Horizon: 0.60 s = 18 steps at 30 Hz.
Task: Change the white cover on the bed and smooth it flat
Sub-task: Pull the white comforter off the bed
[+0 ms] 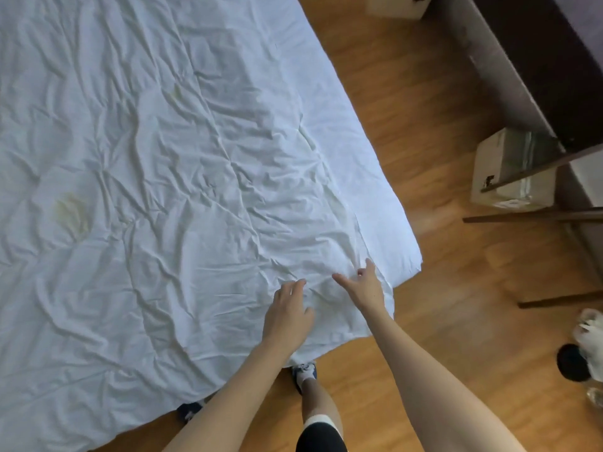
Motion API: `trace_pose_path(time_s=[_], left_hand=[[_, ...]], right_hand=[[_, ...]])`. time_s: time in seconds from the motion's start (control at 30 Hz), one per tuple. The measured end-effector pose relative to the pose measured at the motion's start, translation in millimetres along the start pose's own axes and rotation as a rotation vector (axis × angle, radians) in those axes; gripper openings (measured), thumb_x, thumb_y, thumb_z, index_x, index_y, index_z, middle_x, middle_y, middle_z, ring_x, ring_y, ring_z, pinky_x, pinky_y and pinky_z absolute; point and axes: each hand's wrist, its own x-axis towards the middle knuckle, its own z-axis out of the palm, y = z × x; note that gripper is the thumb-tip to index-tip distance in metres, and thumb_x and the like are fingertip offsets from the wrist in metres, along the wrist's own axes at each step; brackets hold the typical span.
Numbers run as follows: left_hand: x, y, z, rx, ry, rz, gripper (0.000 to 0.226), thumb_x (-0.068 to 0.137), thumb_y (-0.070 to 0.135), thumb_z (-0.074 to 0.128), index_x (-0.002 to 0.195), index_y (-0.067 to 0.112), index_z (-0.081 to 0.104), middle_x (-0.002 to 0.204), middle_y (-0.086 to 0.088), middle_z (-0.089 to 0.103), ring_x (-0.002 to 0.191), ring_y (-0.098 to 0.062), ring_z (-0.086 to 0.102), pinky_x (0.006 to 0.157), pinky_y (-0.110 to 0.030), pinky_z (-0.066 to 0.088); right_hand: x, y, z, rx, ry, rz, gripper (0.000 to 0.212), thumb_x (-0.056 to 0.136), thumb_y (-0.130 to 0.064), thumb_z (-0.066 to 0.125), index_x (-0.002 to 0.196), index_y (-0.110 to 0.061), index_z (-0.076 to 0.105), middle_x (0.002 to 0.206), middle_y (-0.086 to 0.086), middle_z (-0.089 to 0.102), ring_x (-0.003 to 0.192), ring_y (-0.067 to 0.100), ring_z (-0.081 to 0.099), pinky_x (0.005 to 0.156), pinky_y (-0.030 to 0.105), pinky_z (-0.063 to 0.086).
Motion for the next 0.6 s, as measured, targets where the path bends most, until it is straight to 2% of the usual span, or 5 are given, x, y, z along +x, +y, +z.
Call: trace_pose_path(time_s=[0.07,0.17,0.33,0.47,0.6], left_hand=[[9.9,5.8,-0.6,-0.011,-0.005,-0.014,0.056,0.098,0.023,0.046,0.149,0.020,0.024,0.150,0.000,0.028,0.136,-0.018,0.031,0.102,-0.031,0.038],[14.3,6.0,-6.9,-0.096,0.006,-0.101,0.055,0.098,0.024,0.047,0.148,0.020,0.027,0.149,-0.001,0.030,0.134,-0.019,0.035,0.100,-0.032,0.038],[12.2,5.2,-25.7,-0.145,0.031,-0.157,0.051,0.098,0.030,0.047,0.146,0.020,0.032,0.149,-0.001,0.034,0.129,-0.020,0.043,0.099,-0.035,0.041],[16.9,16.0,-36.6,-0.160,0.044,-0.248,0.047,0.096,0.048,0.045,0.133,0.019,0.045,0.135,-0.001,0.049,0.119,-0.024,0.053,0.095,-0.034,0.043],[25.5,23.8,-41.1,-0.182,0.063,-0.481,0.065,0.087,0.056,0.057,0.128,0.008,0.043,0.129,-0.011,0.056,0.118,-0.031,0.055,0.092,-0.036,0.042]], right_hand=[[6.6,-0.5,7.8,-0.069,0.015,-0.013,0.057,0.082,-0.041,0.072,0.122,-0.009,0.048,0.098,0.004,0.058,0.091,0.023,0.056,0.070,0.031,0.041],[6.4,1.9,18.1,-0.171,0.039,-0.045,0.020,0.090,-0.031,0.060,0.087,-0.012,0.053,0.071,-0.006,0.052,0.076,0.020,0.054,0.056,0.028,0.032],[-10.7,-3.8,19.0,-0.242,0.062,-0.167,0.020,0.092,-0.020,0.052,0.074,-0.013,0.047,0.061,-0.004,0.049,0.061,0.017,0.048,0.048,0.026,0.024],[-55.1,-11.2,39.3,-0.381,-0.108,-0.477,0.022,0.091,-0.019,0.051,0.071,-0.011,0.045,0.062,0.006,0.052,0.060,0.025,0.050,0.052,0.033,0.030],[-106.0,-18.1,67.0,-0.239,-0.192,-0.630,0.026,0.090,-0.017,0.050,0.068,-0.019,0.037,0.055,-0.010,0.036,0.051,0.010,0.037,0.049,0.017,0.024]])
